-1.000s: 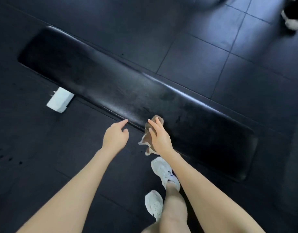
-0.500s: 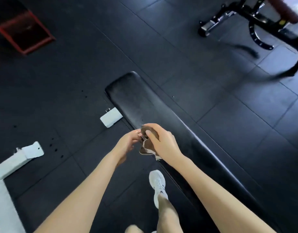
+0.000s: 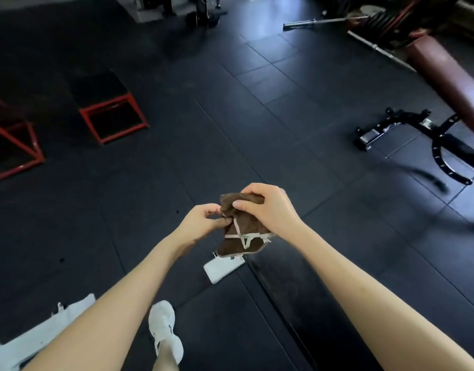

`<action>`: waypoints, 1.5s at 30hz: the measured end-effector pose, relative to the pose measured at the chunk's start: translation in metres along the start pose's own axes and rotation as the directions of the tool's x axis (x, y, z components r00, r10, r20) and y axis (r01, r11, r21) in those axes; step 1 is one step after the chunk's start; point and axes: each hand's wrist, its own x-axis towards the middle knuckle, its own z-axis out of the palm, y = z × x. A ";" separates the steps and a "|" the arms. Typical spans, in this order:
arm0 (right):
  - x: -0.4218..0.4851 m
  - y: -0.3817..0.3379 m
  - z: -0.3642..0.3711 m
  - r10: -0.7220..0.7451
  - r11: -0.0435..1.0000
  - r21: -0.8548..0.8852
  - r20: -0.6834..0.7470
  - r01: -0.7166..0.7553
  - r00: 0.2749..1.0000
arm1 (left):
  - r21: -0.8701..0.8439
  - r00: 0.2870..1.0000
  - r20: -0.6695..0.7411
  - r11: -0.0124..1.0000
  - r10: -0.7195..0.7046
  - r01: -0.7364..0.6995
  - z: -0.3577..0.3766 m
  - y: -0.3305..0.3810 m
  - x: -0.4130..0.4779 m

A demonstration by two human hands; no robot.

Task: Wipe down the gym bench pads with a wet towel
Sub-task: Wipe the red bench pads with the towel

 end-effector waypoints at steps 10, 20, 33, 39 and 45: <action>0.192 -0.089 0.042 0.088 0.981 0.183 -0.113 -0.066 0.990 | 0.306 0.997 0.043 0.951 -0.062 0.046 -0.231 0.063 0.128; 0.345 -0.088 -0.030 0.044 0.993 0.119 -0.169 -0.024 0.985 | 0.037 0.981 0.081 0.985 -0.174 0.171 -0.277 0.185 0.345; 0.535 -0.023 -0.255 0.219 0.974 0.088 -0.597 -0.209 0.771 | 0.272 0.865 0.483 0.916 0.136 -0.295 -0.178 0.405 0.626; 0.598 0.058 -0.384 0.327 0.930 0.313 -0.460 -0.193 0.826 | 0.253 0.668 0.731 0.854 0.140 -0.455 -0.076 0.499 0.746; 0.592 0.147 -0.509 0.542 0.840 0.308 -0.517 -0.447 0.663 | 0.251 0.533 0.838 0.789 0.112 -0.561 0.049 0.584 0.853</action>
